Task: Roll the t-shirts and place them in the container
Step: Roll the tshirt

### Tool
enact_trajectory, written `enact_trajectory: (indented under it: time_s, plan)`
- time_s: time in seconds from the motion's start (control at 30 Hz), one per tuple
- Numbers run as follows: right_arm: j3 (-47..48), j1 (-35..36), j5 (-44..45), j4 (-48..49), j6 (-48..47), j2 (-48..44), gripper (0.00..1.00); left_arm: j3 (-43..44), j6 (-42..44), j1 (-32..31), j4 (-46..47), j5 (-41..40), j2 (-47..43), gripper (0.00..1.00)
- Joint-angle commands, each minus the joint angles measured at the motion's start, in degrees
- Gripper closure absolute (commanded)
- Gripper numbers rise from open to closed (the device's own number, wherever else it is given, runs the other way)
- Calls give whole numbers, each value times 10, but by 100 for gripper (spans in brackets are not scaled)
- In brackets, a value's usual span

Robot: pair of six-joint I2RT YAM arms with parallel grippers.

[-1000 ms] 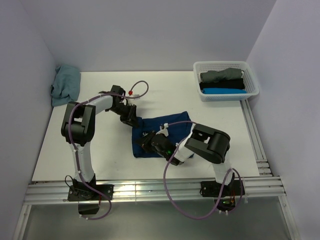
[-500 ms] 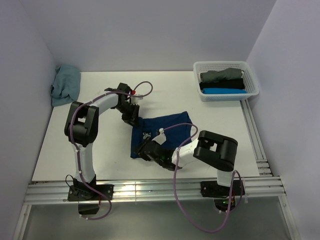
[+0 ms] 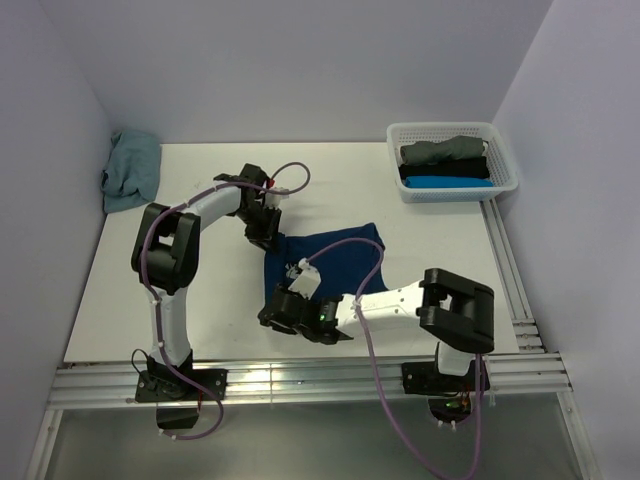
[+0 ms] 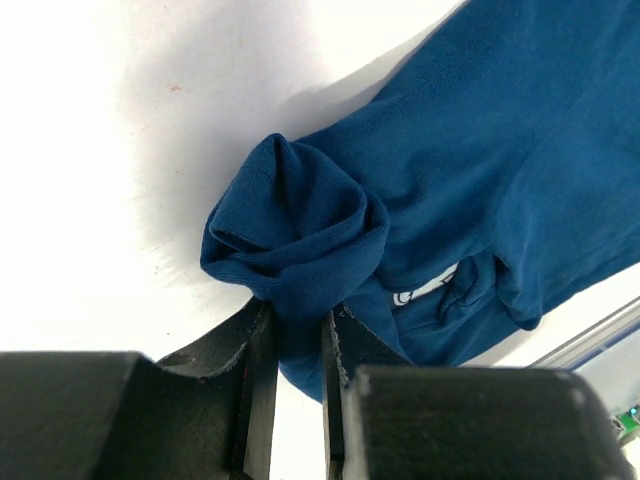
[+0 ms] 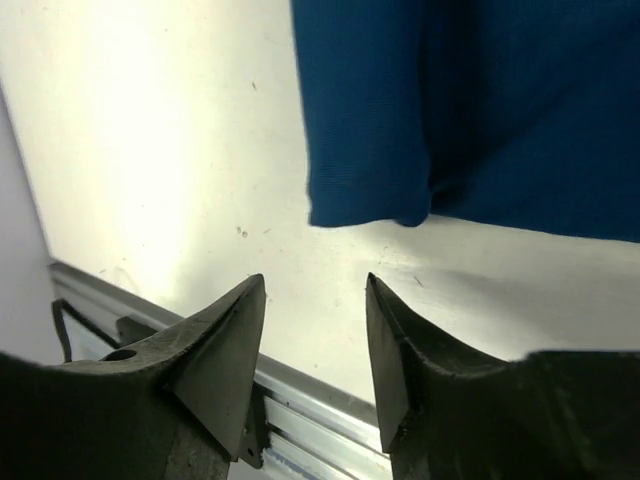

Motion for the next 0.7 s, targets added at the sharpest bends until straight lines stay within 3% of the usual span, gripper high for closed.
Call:
enact_trajectory:
  time_s: [0.0,0.27,0.47,0.67]
  plan:
    - [57,0,60,-144,-37,-41,47,23,12,-1,12,-60,12,94]
    - [171,-25,133,-224,-116,-34,46,28,19,-3,3,-71,9,94]
    - [283,-68,179,-254,-202,71,49,29,21,-4,-2,-74,10,94]
    - [336,-93,190,-228,-261,145,50,30,19,-6,-4,-74,11,93]
